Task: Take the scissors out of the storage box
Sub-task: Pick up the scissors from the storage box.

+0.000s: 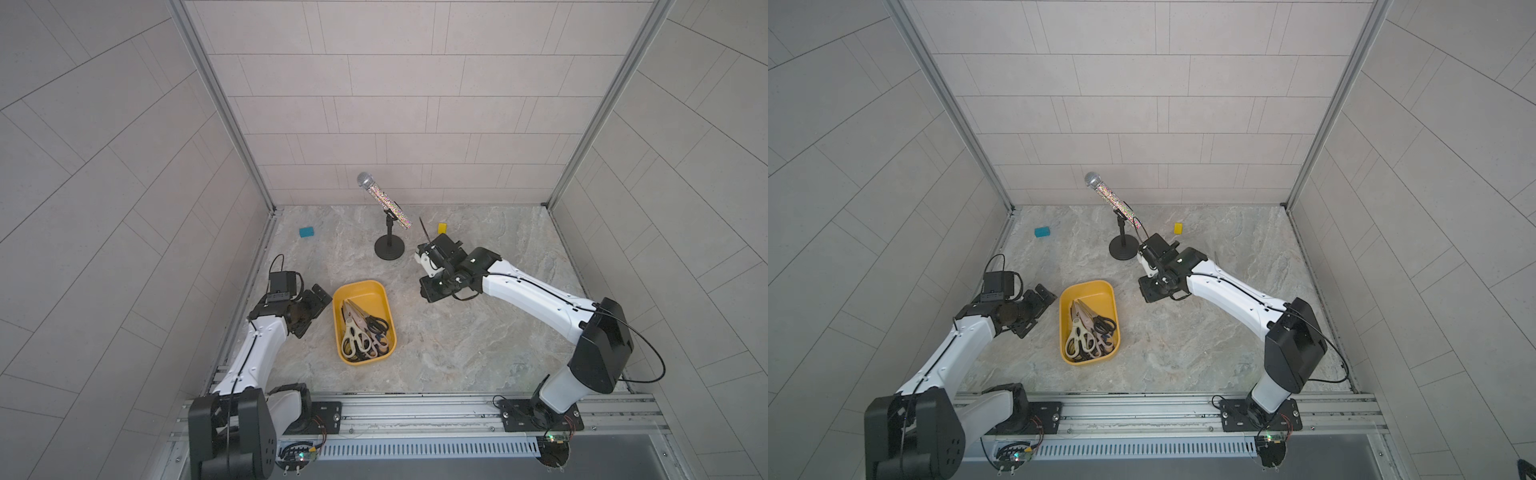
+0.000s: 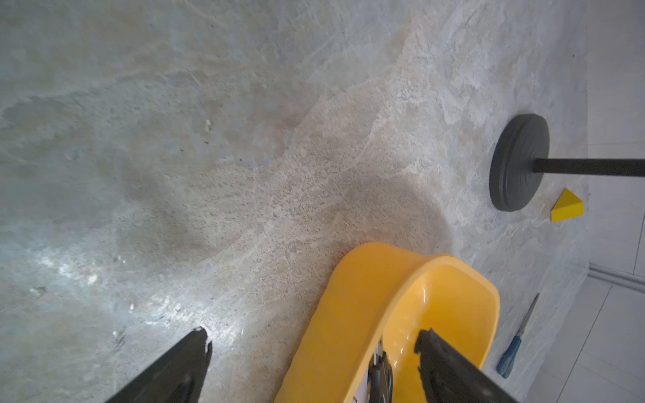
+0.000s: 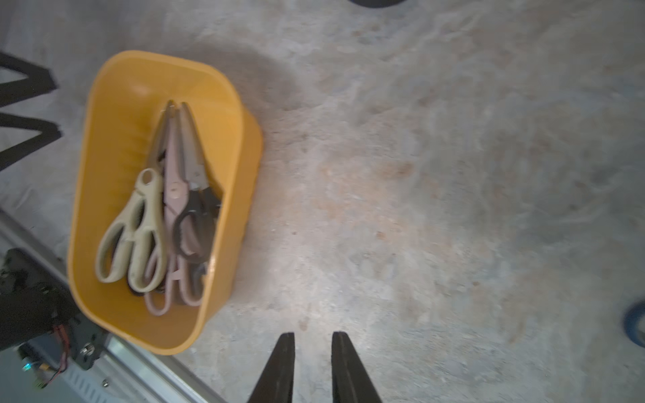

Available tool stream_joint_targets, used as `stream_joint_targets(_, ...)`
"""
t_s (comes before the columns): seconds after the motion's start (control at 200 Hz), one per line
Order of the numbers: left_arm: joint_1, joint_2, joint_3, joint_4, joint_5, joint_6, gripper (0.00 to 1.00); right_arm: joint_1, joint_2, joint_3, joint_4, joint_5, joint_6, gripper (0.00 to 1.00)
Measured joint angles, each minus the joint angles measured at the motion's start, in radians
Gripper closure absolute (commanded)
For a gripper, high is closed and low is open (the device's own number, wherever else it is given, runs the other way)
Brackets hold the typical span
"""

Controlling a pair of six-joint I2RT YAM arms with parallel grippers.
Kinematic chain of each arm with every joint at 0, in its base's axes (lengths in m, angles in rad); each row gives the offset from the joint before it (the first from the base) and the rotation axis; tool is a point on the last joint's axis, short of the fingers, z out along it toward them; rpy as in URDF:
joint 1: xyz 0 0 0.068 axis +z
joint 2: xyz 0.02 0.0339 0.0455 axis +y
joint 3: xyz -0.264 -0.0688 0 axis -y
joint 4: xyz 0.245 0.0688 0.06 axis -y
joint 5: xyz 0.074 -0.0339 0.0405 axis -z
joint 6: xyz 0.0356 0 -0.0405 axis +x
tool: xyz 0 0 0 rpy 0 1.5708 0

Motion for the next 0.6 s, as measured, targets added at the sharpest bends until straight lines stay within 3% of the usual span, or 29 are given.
stream_joint_targets(0.22,0.097,0.027,-0.032,0.026,0.043,-0.006,0.00,0.141,0.140,0.119,0.020,-0.067,0.015,0.77)
stream_joint_targets(0.6,0.126,0.013,-0.033,0.026,0.047,0.039,0.00,0.215,0.382,0.270,-0.006,-0.129,0.024,0.74)
